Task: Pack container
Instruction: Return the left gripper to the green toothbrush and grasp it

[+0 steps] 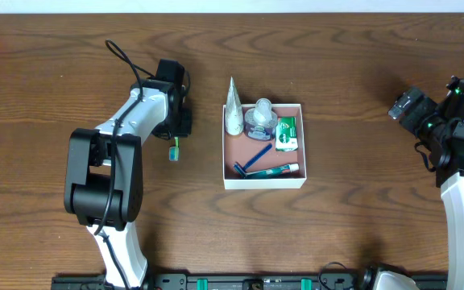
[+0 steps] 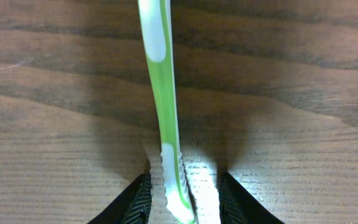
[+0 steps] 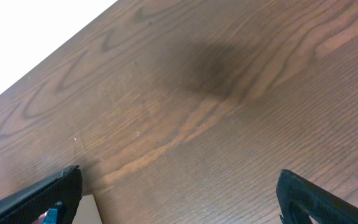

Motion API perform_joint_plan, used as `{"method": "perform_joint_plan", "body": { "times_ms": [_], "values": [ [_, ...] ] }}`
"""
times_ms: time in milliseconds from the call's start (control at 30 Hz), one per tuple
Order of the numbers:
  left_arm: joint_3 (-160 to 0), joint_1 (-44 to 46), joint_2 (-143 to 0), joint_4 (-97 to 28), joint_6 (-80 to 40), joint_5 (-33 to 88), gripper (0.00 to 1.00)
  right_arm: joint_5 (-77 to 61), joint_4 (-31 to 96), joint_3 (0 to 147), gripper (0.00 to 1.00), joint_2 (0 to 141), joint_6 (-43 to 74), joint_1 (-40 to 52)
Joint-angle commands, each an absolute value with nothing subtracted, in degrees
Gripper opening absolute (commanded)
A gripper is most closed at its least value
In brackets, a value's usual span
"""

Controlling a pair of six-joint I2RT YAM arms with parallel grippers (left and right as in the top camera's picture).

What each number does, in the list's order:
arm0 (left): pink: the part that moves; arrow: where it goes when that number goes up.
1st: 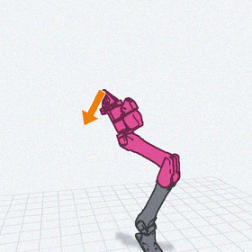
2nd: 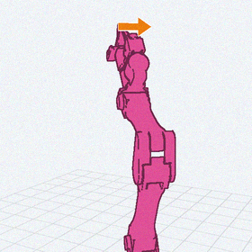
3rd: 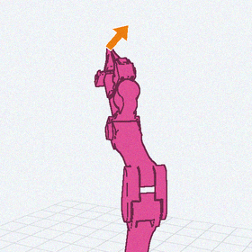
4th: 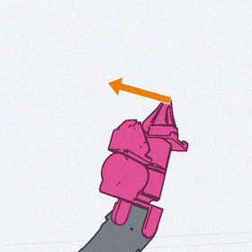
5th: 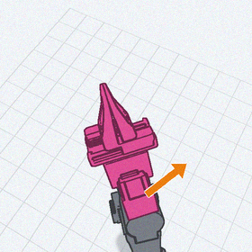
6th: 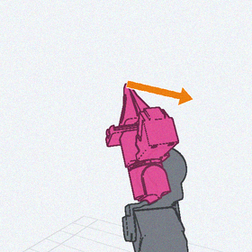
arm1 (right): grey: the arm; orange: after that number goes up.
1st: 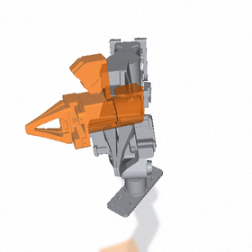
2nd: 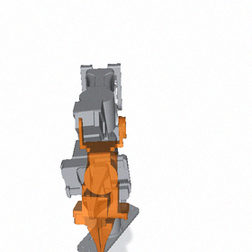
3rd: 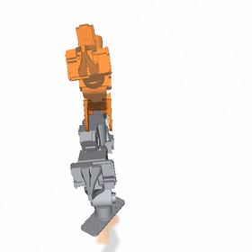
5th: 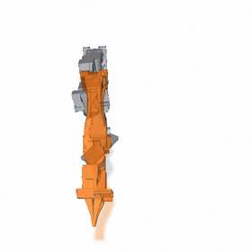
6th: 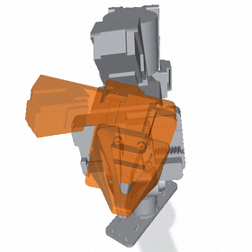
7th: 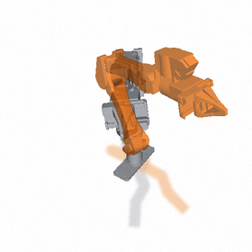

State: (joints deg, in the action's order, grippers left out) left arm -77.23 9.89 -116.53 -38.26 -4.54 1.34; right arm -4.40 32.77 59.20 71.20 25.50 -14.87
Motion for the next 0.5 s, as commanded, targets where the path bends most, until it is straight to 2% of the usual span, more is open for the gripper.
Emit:
{"method": "perform_joint_plan", "body": {
  "times_ms": [0,33,67,133,167,467],
  "values": [
    [-76.7,9.7,-118.6,-38.0,-5.3,1.1,0.36,-4.1,32.8,59.6,0.99,71.2,26.3,-15.4],
    [-76.7,9.7,-118.6,-38.1,-5.3,1.1,0.35,-4.1,32.8,59.6,0.99,71.2,26.3,-15.4],
    [-76.7,9.7,-118.6,-38.1,-5.3,1.1,0.30,-4.1,32.8,59.6,0.99,71.2,26.3,-15.4],
    [-76.7,9.7,-118.6,-38.4,-5.3,1.1,0.09,-4.1,32.8,59.6,0.99,71.2,26.3,-15.4],
    [-76.7,9.7,-118.6,-38.5,-5.3,1.1,0.06,-4.1,32.8,59.6,0.99,71.2,26.3,-15.4],
    [-79.3,9.5,-114.7,-43.1,-4.7,0.8,0.06,-4.1,32.8,59.6,0.99,71.2,26.3,-15.4]
  ]
}}
